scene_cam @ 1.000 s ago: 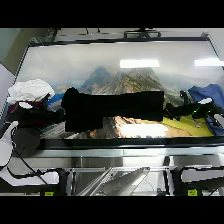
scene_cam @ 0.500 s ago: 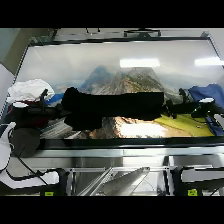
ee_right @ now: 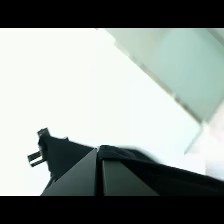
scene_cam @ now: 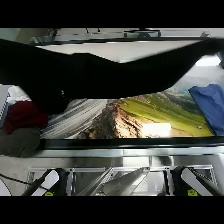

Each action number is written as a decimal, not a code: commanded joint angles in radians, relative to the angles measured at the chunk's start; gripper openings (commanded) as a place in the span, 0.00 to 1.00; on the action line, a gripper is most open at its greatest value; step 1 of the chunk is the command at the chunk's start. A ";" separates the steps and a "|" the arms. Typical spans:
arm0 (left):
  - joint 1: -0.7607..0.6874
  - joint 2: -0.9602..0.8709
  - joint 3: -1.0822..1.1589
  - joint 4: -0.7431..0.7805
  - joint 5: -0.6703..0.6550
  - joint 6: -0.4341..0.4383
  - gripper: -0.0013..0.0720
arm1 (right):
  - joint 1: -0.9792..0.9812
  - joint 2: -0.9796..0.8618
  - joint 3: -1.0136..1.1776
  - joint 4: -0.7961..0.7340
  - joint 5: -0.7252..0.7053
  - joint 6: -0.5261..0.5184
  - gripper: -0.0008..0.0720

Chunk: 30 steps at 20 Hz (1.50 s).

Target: Fold the shirts.

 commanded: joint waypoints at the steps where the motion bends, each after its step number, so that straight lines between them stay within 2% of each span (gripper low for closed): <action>1: 0.088 0.100 0.186 -0.164 0.069 0.009 0.06 | -0.113 0.128 0.135 0.134 -0.035 0.043 0.03; 5: 0.201 0.144 0.345 -0.169 0.092 -0.037 0.06 | -0.198 0.220 0.155 0.262 -0.036 0.042 0.03; 7: 0.263 0.139 0.428 -0.167 0.094 -0.071 0.06 | -0.214 0.256 0.160 0.269 -0.058 -0.003 0.03; 9: 0.304 0.112 0.500 -0.161 0.092 -0.113 0.06 | -0.212 0.274 0.160 0.222 -0.078 -0.034 0.03; 11: 0.298 0.069 0.548 -0.126 0.093 -0.120 0.06 | -0.208 0.278 0.159 0.054 -0.117 -0.050 0.03; 13: 0.238 0.018 0.578 0.060 0.101 -0.120 0.06 | -0.156 0.268 0.156 -0.199 -0.201 -0.048 0.03; 15: 0.088 -0.045 0.566 0.307 0.158 -0.118 0.06 | -0.022 0.224 0.133 -0.407 -0.320 -0.048 0.03; 20: -0.294 -0.334 0.470 0.872 0.453 -0.060 0.06 | 0.319 -0.066 0.040 -0.757 -0.614 -0.039 0.03; 22: -0.370 -0.507 0.492 1.036 0.555 -0.056 0.06 | 0.375 -0.252 0.034 -0.812 -0.742 -0.014 0.03; 25: -0.396 -0.777 0.634 1.064 0.573 -0.056 0.06 | 0.391 -0.486 0.036 -0.767 -0.946 -0.035 0.04; 26: -0.388 -0.857 0.704 1.062 0.564 -0.085 0.07 | 0.389 -0.541 0.037 -0.723 -0.991 -0.034 0.04; 27: -0.372 -0.909 0.763 1.063 0.544 -0.123 0.34 | 0.384 -0.570 0.039 -0.682 -1.007 -0.045 0.09; 28: -0.353 -0.936 0.800 1.062 0.526 -0.142 0.49 | 0.375 -0.582 0.040 -0.634 -1.007 -0.082 0.42; 29: -0.331 -0.943 0.813 1.063 0.510 -0.155 0.49 | 0.365 -0.581 0.041 -0.612 -0.995 -0.120 0.80; 30: -0.300 -0.930 0.801 1.064 0.489 -0.161 0.49 | 0.346 -0.572 0.050 -0.613 -0.953 -0.145 0.94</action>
